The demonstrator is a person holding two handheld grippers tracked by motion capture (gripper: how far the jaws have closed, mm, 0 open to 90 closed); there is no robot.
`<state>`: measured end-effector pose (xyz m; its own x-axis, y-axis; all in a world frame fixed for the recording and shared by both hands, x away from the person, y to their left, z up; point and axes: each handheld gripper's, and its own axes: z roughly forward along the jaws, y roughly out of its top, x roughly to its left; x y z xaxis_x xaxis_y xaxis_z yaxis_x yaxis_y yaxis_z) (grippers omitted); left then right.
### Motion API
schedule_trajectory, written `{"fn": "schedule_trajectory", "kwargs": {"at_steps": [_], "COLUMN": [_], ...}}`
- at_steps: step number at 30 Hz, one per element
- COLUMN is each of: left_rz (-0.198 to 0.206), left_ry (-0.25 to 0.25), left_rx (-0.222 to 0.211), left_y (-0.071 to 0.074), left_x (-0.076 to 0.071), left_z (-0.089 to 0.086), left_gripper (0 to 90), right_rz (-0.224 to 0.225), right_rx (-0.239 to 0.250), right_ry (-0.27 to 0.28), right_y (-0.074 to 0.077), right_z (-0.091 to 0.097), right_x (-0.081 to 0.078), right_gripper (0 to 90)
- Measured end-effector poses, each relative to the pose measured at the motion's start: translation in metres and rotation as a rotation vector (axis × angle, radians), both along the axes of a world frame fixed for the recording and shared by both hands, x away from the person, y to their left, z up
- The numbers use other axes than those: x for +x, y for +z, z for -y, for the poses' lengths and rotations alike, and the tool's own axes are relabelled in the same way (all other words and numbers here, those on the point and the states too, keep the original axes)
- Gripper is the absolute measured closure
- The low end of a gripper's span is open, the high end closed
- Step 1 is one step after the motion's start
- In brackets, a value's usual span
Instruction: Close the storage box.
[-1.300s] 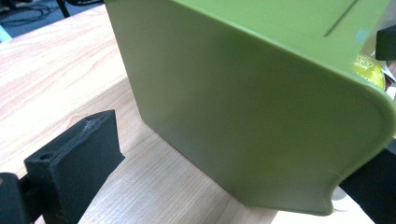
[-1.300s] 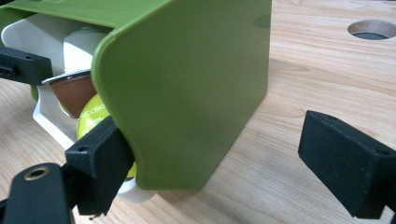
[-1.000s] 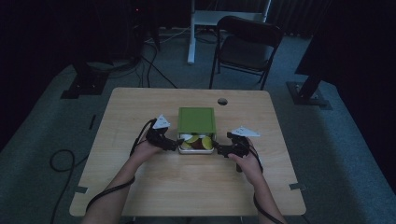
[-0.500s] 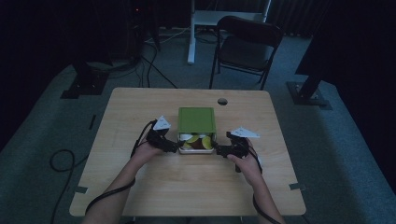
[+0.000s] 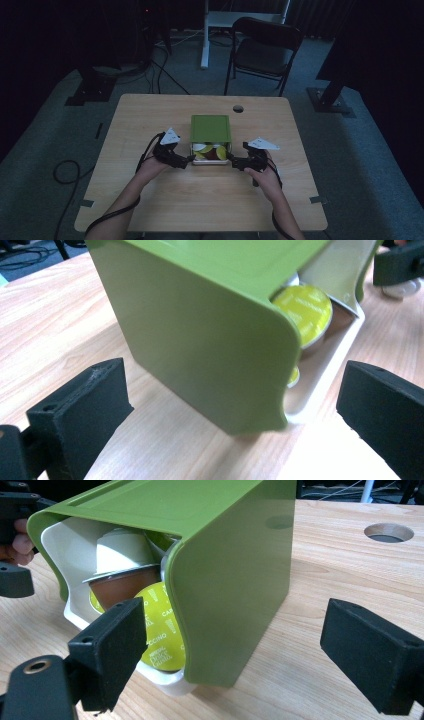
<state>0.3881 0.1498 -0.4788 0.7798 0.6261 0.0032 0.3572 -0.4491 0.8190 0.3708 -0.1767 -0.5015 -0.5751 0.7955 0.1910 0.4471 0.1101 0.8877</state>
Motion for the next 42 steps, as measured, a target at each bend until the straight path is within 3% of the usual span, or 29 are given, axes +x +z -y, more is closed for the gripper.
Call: {"fn": "schedule_trajectory", "kwargs": {"at_steps": [8, 24, 37, 42], "left_rz": [-0.006, -0.009, -0.019, -0.024], "left_ry": [0.001, 0.020, 0.040, 0.053], "left_rx": [-0.019, -0.014, 0.003, -0.012], "left_y": [0.003, 0.007, -0.002, -0.006], "left_x": [-0.007, -0.020, -0.033, -0.039], "left_z": [-0.011, -0.037, -0.061, -0.071], "left_gripper": [0.5, 0.5, 0.6, 0.6], "right_rz": [0.009, 0.018, 0.034, 0.031], "right_rx": [-0.007, -0.014, -0.035, -0.049], "right_ry": [-0.005, -0.044, -0.071, -0.083], "right_y": [0.006, 0.011, 0.014, 0.013], "right_z": [0.007, 0.029, 0.050, 0.061], "right_x": [-0.007, -0.022, -0.040, -0.049], "right_gripper": [10.9, 10.9, 10.9, 10.9]}}
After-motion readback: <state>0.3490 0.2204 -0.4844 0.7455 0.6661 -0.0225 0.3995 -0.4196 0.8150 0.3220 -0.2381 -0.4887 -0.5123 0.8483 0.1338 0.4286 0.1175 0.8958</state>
